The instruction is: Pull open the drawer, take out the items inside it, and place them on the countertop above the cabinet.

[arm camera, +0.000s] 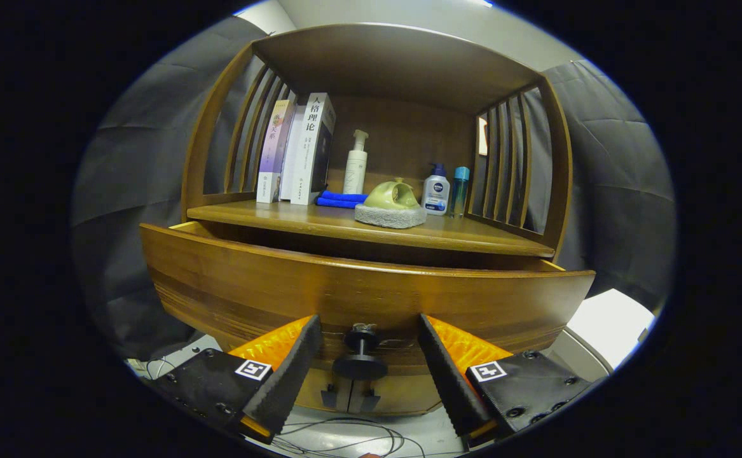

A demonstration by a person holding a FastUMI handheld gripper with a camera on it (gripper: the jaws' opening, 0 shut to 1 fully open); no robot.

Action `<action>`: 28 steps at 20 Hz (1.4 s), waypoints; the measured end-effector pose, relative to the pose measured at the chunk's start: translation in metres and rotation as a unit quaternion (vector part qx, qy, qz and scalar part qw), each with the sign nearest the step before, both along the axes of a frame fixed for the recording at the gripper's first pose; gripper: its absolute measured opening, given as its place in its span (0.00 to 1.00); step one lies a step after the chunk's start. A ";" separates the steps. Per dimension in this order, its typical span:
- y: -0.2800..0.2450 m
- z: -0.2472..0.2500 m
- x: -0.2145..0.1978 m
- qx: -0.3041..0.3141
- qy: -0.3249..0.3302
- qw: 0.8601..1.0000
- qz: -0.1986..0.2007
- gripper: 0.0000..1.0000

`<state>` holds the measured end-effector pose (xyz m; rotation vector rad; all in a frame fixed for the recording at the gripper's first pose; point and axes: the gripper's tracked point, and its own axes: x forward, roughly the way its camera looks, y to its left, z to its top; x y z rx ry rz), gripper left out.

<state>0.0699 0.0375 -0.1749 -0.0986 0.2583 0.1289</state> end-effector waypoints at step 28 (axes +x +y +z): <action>0.008 0.130 -0.030 -0.033 -0.054 0.998 -0.012 0.97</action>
